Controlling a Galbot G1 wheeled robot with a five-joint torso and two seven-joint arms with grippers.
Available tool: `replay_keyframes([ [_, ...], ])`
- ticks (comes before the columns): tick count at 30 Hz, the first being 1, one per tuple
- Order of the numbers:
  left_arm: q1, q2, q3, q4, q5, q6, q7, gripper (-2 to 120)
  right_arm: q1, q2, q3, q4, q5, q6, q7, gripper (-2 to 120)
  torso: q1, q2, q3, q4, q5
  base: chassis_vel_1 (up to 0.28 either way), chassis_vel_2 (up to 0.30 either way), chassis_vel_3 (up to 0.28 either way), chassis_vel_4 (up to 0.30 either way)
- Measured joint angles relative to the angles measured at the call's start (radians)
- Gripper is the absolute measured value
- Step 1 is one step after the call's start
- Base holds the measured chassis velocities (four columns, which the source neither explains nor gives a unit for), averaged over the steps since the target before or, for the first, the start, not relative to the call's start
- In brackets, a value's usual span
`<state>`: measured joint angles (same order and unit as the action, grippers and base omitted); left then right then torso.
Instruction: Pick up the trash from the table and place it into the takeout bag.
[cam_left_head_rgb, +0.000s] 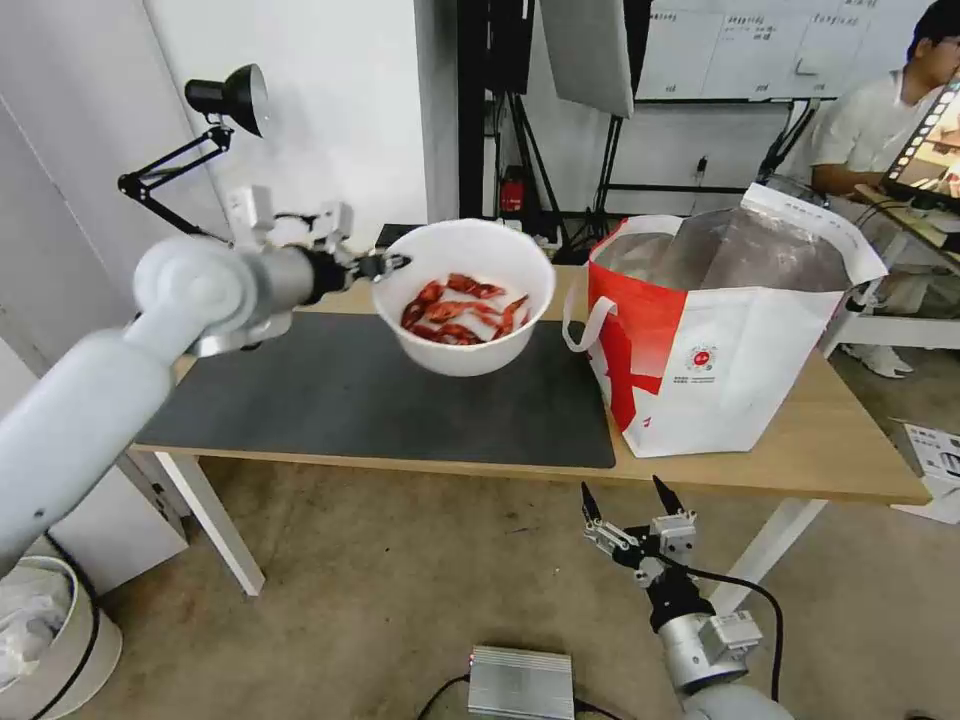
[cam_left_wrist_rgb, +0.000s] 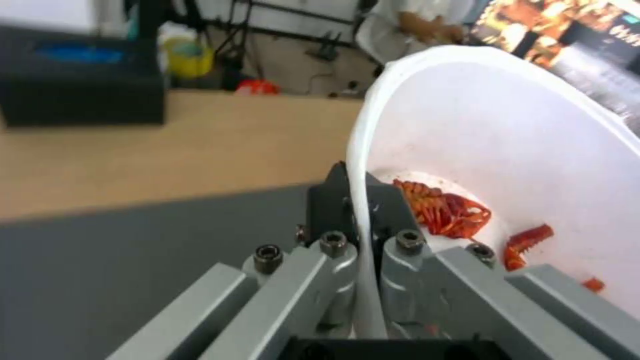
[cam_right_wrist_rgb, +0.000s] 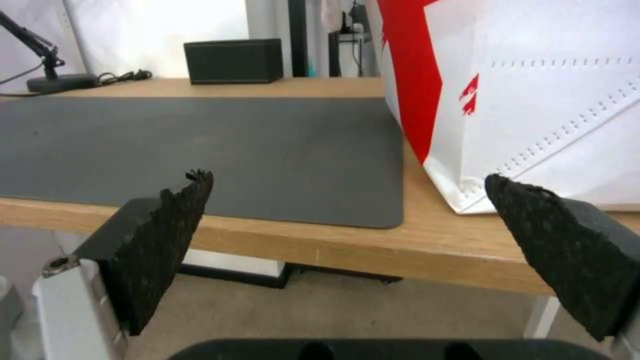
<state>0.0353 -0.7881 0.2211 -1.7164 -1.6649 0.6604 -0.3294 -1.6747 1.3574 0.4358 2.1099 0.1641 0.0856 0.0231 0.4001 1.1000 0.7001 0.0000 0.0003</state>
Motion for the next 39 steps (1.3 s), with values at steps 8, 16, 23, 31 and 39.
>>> replay_keyframes([
  [8,-0.188,-0.151,0.109,0.091,-0.031,-0.001,-0.015,0,0.0,0.0,0.0,0.0,0.0,0.0,0.0,100,0.0,0.0,0.0,-0.0003,0.0002,0.0,0.0,0.0,0.0],
  [16,-0.257,-0.269,0.151,0.101,-0.063,-0.006,-0.042,0,0.0,0.0,0.0,0.0,0.0,0.0,0.0,100,0.0,0.0,0.0,-0.0001,0.0001,0.0,0.0,0.0,0.0],
  [23,-0.298,-0.374,0.183,0.161,-0.067,-0.01,-0.055,0,0.0,0.0,0.0,0.0,0.0,0.0,0.0,100,0.0,0.0,0.0,-0.0001,0.0001,0.0,0.0,0.0,0.0],
  [31,-0.316,-0.511,0.215,0.247,-0.055,-0.032,-0.071,0,0.0,0.0,0.0,0.0,0.0,0.0,0.0,100,0.0,0.0,0.0,-0.0001,0.0,0.0,0.0,0.0,0.0],
  [39,-0.334,-0.633,0.22,0.358,-0.039,-0.049,-0.08,0,0.0,0.0,0.0,0.0,0.0,0.0,0.0,100,0.0,0.0,0.0,0.0002,-0.0001,0.0,0.0,0.0,0.0],
])
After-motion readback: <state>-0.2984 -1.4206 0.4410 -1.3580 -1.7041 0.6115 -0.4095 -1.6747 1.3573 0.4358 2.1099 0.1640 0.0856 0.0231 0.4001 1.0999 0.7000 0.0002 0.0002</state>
